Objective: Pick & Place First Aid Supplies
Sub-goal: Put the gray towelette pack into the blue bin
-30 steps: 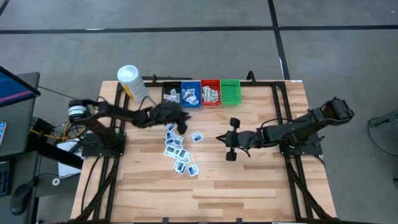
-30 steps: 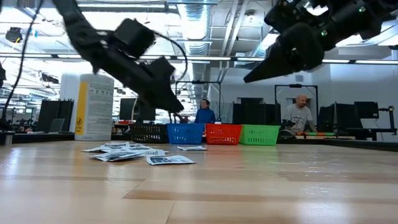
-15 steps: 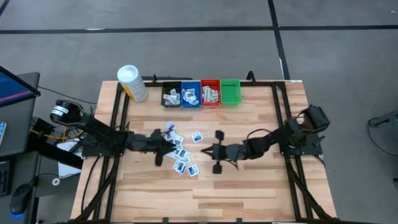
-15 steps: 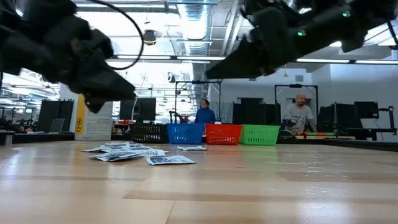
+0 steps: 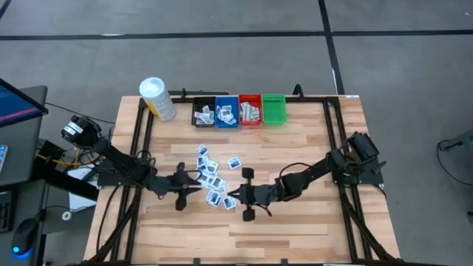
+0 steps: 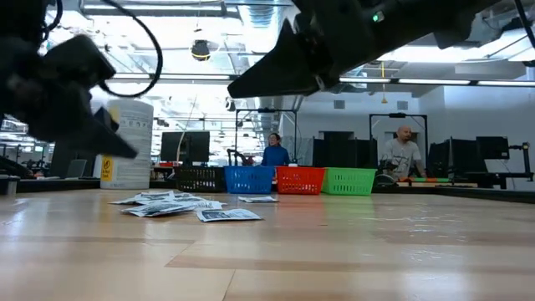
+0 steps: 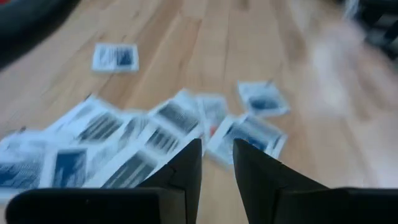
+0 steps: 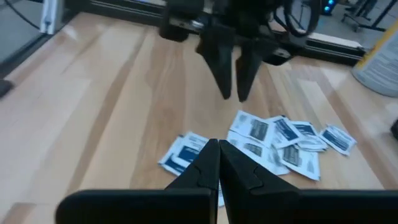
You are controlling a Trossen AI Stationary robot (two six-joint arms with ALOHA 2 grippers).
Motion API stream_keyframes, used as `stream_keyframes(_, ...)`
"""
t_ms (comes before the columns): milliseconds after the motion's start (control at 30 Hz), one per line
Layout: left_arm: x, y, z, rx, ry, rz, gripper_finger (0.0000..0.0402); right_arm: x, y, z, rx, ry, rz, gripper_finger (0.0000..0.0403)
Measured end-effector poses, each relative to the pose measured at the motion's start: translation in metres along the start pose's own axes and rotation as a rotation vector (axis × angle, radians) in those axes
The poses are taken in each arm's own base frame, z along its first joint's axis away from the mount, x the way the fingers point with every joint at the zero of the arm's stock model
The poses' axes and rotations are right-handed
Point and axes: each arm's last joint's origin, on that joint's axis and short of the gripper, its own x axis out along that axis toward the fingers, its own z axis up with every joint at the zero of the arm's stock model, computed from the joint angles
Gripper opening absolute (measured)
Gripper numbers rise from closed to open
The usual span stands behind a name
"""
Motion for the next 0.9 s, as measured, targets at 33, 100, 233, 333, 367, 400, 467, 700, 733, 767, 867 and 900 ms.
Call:
stream_keyframes(33,0.000,0.001,-0.002,0.012,0.020,0.008,0.0092,-0.001,0.001,0.000,-0.001,-0.001,0.003,0.0000)
stream_keyframes(100,0.000,0.004,-0.005,0.015,0.046,0.031,0.0093,-0.001,0.003,0.000,-0.003,-0.002,0.007,0.0000)
stream_keyframes(233,0.001,0.006,-0.004,0.016,0.044,0.048,0.0099,-0.001,0.002,0.000,0.001,-0.003,0.005,0.0000)
stream_keyframes(333,0.002,0.010,-0.006,0.033,0.064,0.087,0.0113,-0.001,0.002,0.001,0.010,-0.011,0.006,0.0000)
stream_keyframes(367,0.002,0.011,-0.007,0.039,0.073,0.097,0.0119,-0.001,0.002,0.002,0.013,-0.016,0.006,0.0000)
stream_keyframes(400,0.003,0.012,-0.007,0.040,0.077,0.104,0.0126,-0.001,0.002,0.002,0.015,-0.019,0.006,0.0000)
stream_keyframes(467,0.003,0.014,-0.007,0.045,0.080,0.117,0.0143,-0.001,0.002,0.002,0.015,-0.019,0.006,0.0000)
stream_keyframes(700,0.006,0.018,-0.008,0.063,0.094,0.144,0.0216,-0.001,0.002,0.002,0.015,-0.019,0.006,0.0000)
stream_keyframes(733,0.007,0.019,-0.009,0.070,0.103,0.150,0.0225,-0.001,0.002,0.002,0.015,-0.019,0.006,0.0000)
stream_keyframes(767,0.009,0.020,-0.011,0.076,0.114,0.157,0.0233,-0.001,0.002,0.002,0.014,-0.019,0.006,0.0000)
stream_keyframes(867,0.013,0.022,-0.019,0.081,0.150,0.179,0.0251,-0.001,0.002,0.002,0.014,-0.019,0.006,0.0000)
stream_keyframes(900,0.015,0.022,-0.021,0.082,0.157,0.183,0.0255,-0.001,0.002,0.002,0.014,-0.018,0.006,0.0000)
